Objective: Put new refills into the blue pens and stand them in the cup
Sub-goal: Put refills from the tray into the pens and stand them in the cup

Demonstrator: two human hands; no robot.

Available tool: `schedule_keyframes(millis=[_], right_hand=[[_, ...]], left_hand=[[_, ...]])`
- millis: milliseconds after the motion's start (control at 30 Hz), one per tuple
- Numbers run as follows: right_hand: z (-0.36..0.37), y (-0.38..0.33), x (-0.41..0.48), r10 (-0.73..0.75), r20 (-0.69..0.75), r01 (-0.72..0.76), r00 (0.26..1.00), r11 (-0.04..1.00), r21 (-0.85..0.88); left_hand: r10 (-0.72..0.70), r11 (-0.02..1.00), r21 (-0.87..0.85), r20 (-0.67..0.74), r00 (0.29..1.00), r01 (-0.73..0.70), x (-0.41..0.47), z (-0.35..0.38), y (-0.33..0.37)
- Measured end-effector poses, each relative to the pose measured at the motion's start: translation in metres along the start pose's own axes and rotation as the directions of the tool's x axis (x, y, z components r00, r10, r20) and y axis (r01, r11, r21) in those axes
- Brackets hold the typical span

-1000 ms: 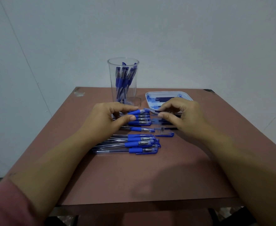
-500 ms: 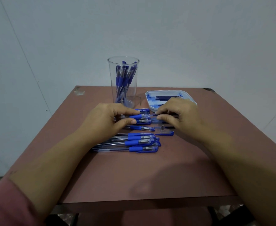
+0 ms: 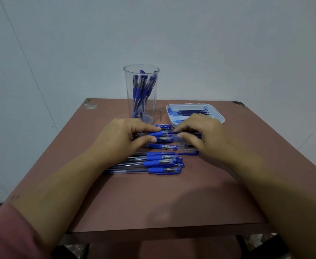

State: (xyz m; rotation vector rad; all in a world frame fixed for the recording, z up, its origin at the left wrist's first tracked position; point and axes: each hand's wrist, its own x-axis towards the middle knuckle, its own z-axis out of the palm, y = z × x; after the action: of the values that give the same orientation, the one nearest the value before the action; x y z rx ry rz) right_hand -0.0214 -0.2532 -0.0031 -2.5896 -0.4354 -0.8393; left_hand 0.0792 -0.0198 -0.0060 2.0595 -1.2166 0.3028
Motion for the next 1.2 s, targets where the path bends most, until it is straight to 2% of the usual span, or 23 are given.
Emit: schedule_keyframes(millis=[133, 267, 467, 667, 867, 1033, 1200], right_hand=[[-0.001, -0.003, 0.0, 0.013, 0.019, -0.013, 1.0, 1.0, 0.006], [-0.005, 0.0, -0.002, 0.075, -0.032, -0.073, 0.997, 0.996, 0.046], [-0.003, -0.006, -0.002, 0.079, 0.042, -0.082, 0.996, 0.994, 0.077], [-0.005, -0.005, -0.002, 0.122, 0.018, -0.123, 0.992, 0.989, 0.087], [0.0, -0.007, 0.0, 0.091, 0.092, -0.097, 0.992, 0.993, 0.066], [-0.014, 0.003, -0.002, 0.209, 0.148, -0.22, 0.967, 0.974, 0.061], [-0.025, 0.005, -0.002, 0.289, 0.336, -0.285, 0.897, 0.956, -0.062]], left_hand=[[-0.003, 1.0, -0.005, -0.001, 1.0, 0.003, 0.0, -0.001, 0.0], [-0.01, 1.0, -0.002, 0.007, 1.0, 0.01, 0.0, -0.001, 0.001], [-0.019, 1.0, 0.014, 0.018, 1.0, 0.019, -0.001, -0.001, 0.001], [-0.023, 1.0, 0.016, 0.015, 1.0, 0.023, -0.001, -0.002, 0.002], [-0.031, 1.0, 0.005, 0.018, 0.999, 0.031, -0.001, -0.001, 0.002], [-0.027, 1.0, 0.0, 0.016, 1.0, 0.027, -0.001, -0.001, 0.002], [-0.033, 0.999, -0.002, 0.017, 0.999, 0.033, 0.0, -0.001, 0.002]])
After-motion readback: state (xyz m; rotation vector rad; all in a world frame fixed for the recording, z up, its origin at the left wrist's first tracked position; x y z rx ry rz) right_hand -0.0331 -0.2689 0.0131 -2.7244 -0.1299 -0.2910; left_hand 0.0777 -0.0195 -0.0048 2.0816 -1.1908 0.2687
